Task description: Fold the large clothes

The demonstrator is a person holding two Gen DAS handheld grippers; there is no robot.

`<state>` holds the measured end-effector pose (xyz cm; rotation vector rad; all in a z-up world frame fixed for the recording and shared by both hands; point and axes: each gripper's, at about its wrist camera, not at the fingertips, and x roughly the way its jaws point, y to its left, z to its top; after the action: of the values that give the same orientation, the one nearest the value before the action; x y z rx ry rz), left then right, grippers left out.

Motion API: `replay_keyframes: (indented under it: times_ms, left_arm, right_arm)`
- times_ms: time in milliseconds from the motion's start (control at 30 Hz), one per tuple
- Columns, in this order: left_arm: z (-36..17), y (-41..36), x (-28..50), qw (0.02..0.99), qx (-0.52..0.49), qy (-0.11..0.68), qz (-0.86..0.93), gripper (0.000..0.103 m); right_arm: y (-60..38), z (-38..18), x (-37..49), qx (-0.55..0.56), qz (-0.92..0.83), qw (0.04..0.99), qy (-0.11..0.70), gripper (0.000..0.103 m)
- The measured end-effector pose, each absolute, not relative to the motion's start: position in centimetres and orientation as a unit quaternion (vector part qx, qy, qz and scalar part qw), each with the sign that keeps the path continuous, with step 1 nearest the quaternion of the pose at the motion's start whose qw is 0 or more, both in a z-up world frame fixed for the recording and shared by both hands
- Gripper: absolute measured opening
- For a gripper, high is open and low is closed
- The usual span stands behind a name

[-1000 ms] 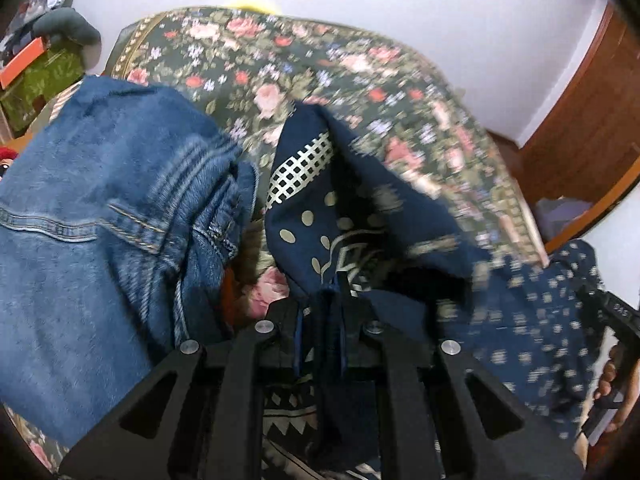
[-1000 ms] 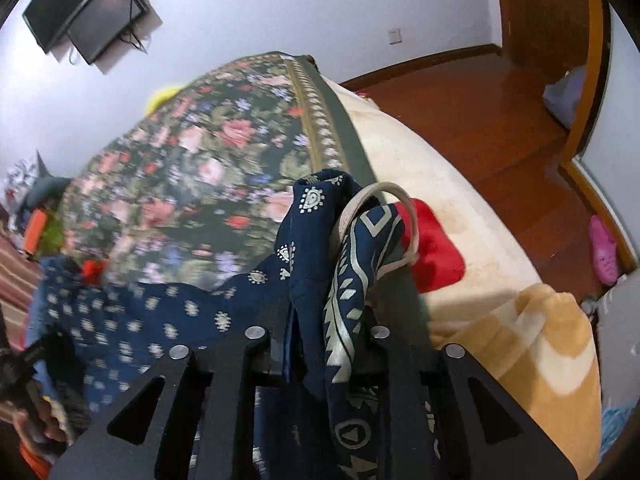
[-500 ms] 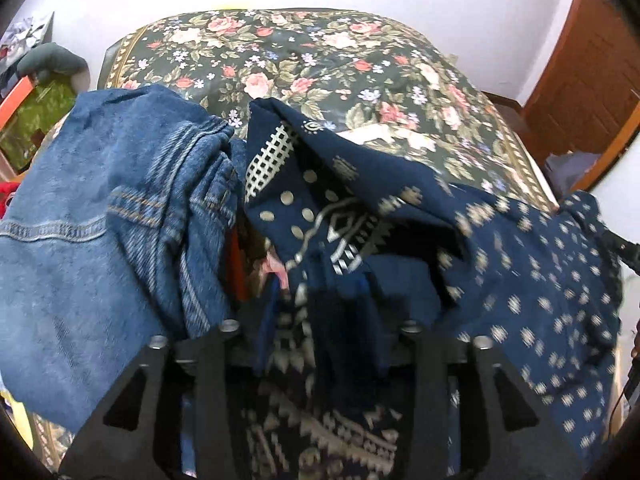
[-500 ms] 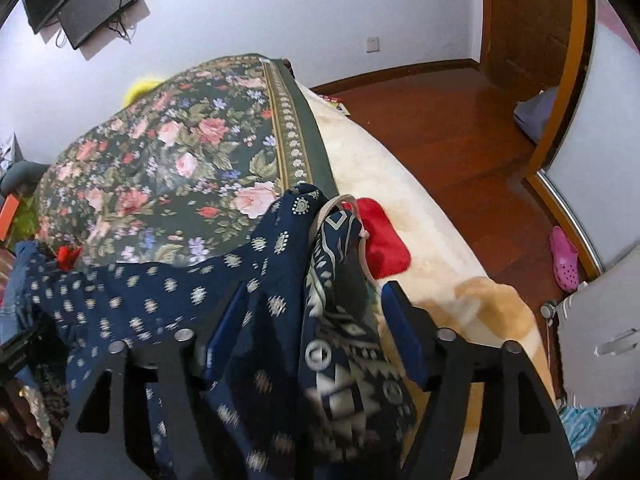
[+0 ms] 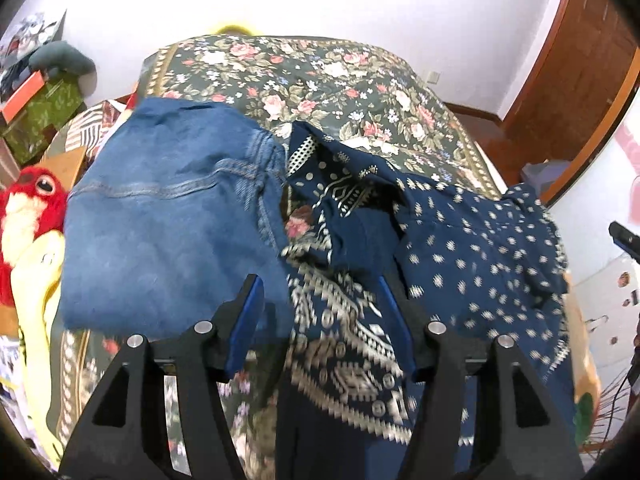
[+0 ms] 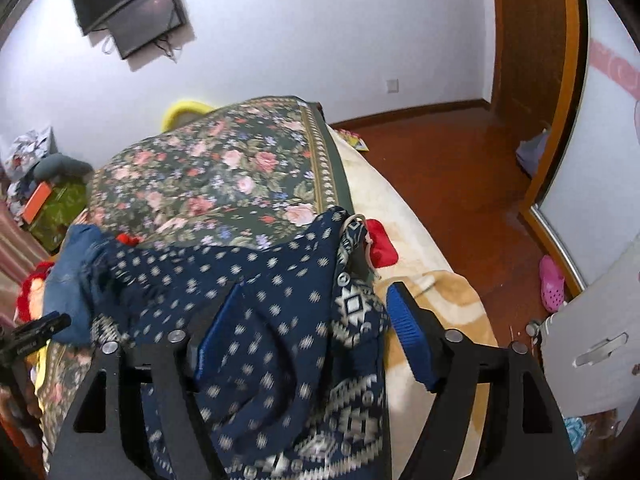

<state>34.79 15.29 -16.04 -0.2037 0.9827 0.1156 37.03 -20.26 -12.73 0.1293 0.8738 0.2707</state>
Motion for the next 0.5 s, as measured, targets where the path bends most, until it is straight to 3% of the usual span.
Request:
replay_keyframes:
  times_ms: [233,500]
  left_arm:
    - [-15.6,16.3,29.4,0.872,-0.117,0.472,0.051,0.059]
    - [-18.0,17.3,23.3,0.855,-0.140,0.497,0.043,0.059]
  right_arm:
    - [-19.6,-12.0,31.1,0.018,0.166,0.896,0.412,0.082]
    - [-19.9,-15.1,25.9,0.015,0.191,0.875,0.445,0.082]
